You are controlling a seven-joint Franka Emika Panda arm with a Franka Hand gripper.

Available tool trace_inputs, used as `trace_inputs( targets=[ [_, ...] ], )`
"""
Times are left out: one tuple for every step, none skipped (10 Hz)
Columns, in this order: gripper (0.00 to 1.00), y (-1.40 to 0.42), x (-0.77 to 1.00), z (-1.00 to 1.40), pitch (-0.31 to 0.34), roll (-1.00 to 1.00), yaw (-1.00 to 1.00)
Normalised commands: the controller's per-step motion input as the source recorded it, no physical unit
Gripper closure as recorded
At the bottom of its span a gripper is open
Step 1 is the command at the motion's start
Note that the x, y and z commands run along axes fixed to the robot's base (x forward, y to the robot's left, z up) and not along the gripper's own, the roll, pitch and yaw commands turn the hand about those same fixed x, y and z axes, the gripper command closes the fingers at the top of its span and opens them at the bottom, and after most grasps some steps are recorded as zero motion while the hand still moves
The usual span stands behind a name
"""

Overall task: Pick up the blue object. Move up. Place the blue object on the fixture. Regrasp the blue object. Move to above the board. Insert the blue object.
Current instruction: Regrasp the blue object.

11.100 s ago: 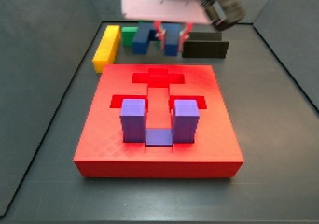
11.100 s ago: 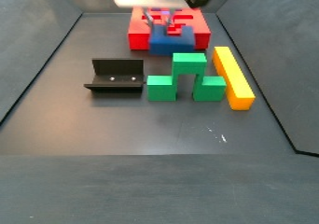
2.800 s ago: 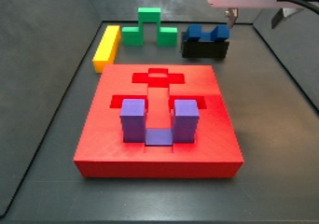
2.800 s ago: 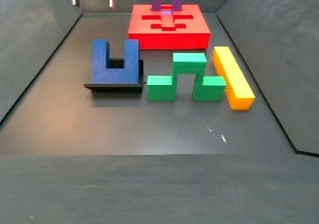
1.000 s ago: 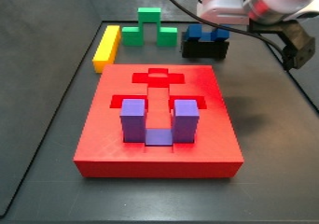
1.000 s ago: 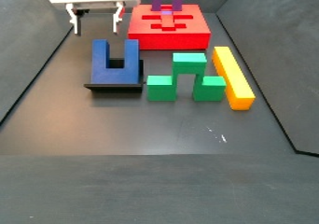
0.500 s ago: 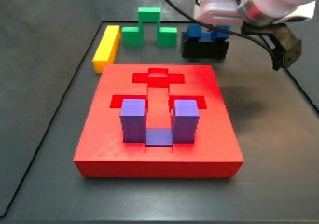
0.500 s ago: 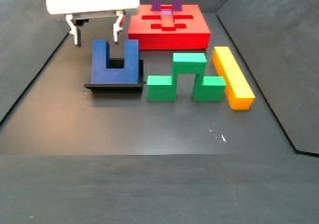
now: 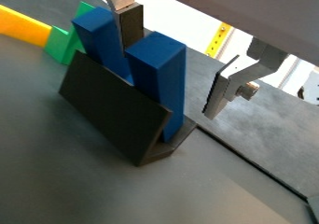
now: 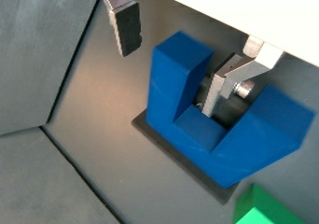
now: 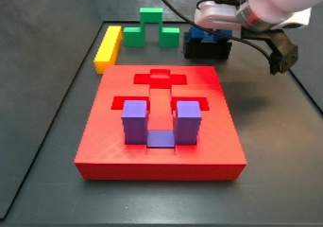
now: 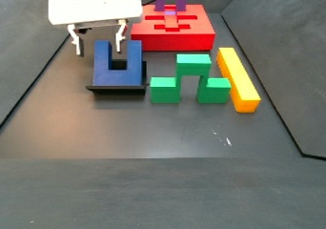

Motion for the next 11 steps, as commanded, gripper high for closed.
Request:
trace_inputs(
  targets=[
    [0.0,0.0,0.0,0.0,0.0,0.0,0.04],
    [0.0,0.0,0.06,-0.07,0.0,0.0,0.0],
    [0.0,0.0,0.0,-0.06,0.0,0.0,0.0],
    [0.0,0.0,0.0,-0.09,0.0,0.0,0.0],
    [0.0,0.0,0.0,-0.12,0.0,0.0,0.0],
    [0.0,0.0,0.0,-0.03,0.0,0.0,0.0],
    [0.0,0.0,0.0,0.0,0.0,0.01,0.0],
    [0.0,0.0,0.0,-0.07,0.0,0.04,0.0],
    [0.0,0.0,0.0,-0.05,0.0,0.0,0.0],
    [0.0,0.0,0.0,0.0,0.0,0.0,0.0],
    [1.0,0.0,0.0,0.0,0.0,0.0,0.0]
  ],
)
